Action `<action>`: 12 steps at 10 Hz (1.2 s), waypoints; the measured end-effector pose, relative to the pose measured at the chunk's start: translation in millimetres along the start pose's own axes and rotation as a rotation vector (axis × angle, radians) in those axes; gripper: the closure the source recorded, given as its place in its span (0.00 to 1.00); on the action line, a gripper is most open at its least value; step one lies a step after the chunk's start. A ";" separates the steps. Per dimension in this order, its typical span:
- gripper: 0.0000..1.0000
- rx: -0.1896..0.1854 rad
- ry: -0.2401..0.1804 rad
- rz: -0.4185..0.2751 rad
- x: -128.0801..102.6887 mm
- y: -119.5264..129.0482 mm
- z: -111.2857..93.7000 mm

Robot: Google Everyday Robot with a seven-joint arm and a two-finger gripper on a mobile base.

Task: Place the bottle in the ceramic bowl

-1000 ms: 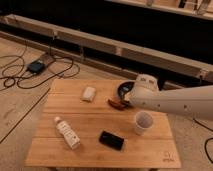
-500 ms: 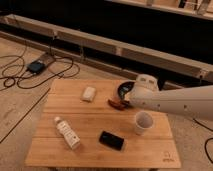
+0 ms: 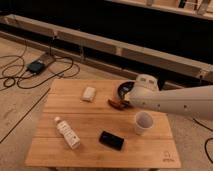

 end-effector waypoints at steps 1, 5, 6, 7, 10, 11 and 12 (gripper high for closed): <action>0.23 0.004 0.004 -0.022 2.6 2.8 -2.1; 0.23 -0.096 0.019 -0.281 37.9 101.4 -39.4; 0.23 -0.140 0.033 -0.348 54.8 130.8 -52.9; 0.23 -0.174 0.043 -0.391 67.0 149.6 -62.3; 0.23 -0.285 0.104 -0.541 117.6 203.1 -88.6; 0.23 -0.325 0.132 -0.592 137.0 220.0 -95.4; 0.23 -0.354 0.152 -0.629 151.4 232.2 -100.2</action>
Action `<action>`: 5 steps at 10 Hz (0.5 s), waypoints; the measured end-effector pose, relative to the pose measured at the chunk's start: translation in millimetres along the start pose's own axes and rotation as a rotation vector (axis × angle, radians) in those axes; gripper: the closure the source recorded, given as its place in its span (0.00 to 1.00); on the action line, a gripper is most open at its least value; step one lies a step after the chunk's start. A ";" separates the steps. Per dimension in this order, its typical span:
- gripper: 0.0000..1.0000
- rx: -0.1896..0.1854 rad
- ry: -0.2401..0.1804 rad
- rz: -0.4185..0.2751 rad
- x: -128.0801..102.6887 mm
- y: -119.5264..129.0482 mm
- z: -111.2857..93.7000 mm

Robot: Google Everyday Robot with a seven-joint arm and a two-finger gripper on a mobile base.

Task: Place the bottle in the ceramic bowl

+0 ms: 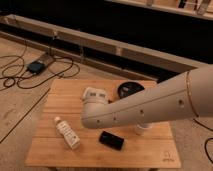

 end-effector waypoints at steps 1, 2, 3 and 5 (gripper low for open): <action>0.23 -0.025 0.015 -0.033 3.5 15.6 3.6; 0.23 -0.049 0.029 -0.067 6.9 30.0 8.4; 0.23 -0.068 0.039 -0.105 9.4 42.7 15.9; 0.23 -0.085 0.048 -0.154 11.7 55.1 29.1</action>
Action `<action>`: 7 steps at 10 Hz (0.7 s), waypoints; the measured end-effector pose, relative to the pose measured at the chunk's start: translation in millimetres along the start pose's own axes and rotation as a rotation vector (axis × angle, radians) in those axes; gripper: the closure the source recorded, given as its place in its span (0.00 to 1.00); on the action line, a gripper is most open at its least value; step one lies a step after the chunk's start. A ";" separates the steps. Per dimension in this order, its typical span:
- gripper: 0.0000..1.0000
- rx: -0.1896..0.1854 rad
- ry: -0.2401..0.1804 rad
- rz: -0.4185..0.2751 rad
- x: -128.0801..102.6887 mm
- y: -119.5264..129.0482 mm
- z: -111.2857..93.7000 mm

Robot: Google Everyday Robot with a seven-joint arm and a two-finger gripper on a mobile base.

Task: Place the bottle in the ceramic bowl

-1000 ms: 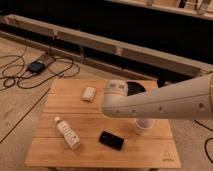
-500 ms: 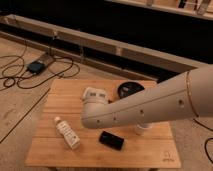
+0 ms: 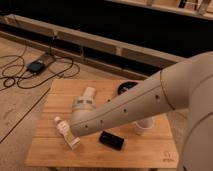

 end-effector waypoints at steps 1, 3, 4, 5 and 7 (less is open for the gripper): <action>0.23 -0.006 0.002 -0.026 -0.5 4.1 8.4; 0.23 -0.018 -0.005 -0.063 -5.0 12.0 24.1; 0.23 -0.026 -0.015 -0.081 -9.4 16.2 32.6; 0.23 -0.031 -0.023 -0.092 -12.0 18.8 38.0; 0.23 -0.043 -0.039 -0.115 -15.7 24.1 50.2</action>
